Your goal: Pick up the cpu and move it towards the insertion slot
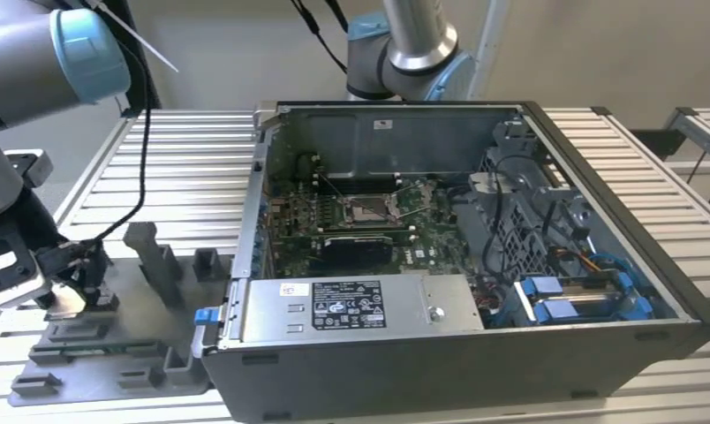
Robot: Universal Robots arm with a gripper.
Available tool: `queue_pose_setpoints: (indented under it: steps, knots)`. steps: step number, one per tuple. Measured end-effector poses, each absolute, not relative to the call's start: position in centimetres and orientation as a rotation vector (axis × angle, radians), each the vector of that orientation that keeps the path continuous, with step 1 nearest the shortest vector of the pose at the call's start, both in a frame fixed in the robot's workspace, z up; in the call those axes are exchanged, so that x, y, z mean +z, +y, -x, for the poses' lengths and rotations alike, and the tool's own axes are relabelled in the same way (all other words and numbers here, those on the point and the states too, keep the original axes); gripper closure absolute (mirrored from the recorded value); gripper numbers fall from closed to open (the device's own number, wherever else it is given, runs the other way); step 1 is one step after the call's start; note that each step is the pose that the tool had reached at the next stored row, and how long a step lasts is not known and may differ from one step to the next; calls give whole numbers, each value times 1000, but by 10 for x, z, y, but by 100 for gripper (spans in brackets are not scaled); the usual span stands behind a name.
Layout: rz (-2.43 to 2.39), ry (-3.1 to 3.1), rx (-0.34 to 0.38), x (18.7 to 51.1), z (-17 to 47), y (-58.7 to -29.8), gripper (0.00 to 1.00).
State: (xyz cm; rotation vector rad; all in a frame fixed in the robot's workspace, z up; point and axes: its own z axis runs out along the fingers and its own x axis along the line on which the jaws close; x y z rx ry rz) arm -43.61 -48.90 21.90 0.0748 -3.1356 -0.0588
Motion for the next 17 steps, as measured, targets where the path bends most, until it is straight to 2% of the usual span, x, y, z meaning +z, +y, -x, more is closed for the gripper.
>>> queue_pose_setpoints:
  steps: [17]
  knots:
    - [-75, -3134, -59, 297, 436, -489, 100]
